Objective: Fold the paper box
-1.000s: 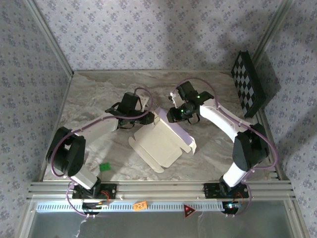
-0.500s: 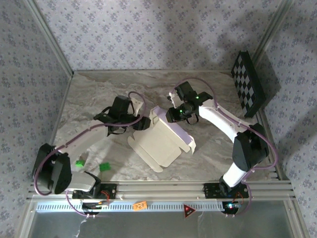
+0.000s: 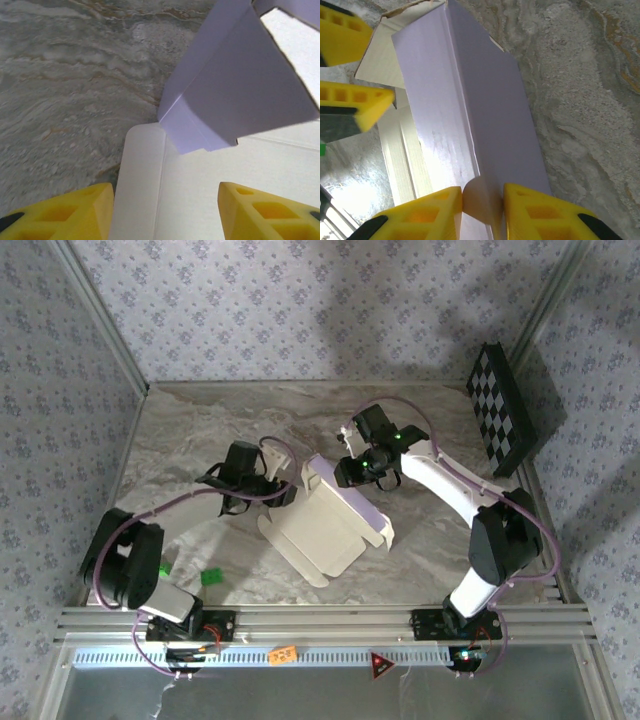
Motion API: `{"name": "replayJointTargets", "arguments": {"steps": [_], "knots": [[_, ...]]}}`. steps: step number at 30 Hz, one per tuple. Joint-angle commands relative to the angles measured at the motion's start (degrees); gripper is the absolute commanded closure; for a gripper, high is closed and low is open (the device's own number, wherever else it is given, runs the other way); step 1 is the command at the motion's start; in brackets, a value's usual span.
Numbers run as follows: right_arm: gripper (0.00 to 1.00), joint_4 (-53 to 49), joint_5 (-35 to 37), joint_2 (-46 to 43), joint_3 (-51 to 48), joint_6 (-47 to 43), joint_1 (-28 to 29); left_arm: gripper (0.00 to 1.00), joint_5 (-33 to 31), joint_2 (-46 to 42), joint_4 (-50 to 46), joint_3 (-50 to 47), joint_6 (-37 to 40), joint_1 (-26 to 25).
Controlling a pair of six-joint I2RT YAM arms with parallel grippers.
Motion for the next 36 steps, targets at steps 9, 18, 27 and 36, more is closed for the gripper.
{"name": "replayJointTargets", "arguments": {"steps": [9,18,27,36], "knots": [[0.71,-4.1,-3.1,4.1,-0.9,0.3,-0.8,0.38,11.6,8.6,18.4,0.4,7.9,0.7],[0.72,-3.8,-6.0,4.4,-0.8,-0.2,-2.5,0.47,17.7,14.1,23.4,1.9,7.7,0.7],[0.71,-4.1,-7.1,5.0,-0.1,-0.6,-3.8,0.58,18.0,15.0,23.8,2.5,7.0,0.7],[0.71,-4.8,-7.1,4.9,0.2,-1.1,-4.4,0.44,15.8,8.9,21.4,-1.8,7.9,2.0]]}}
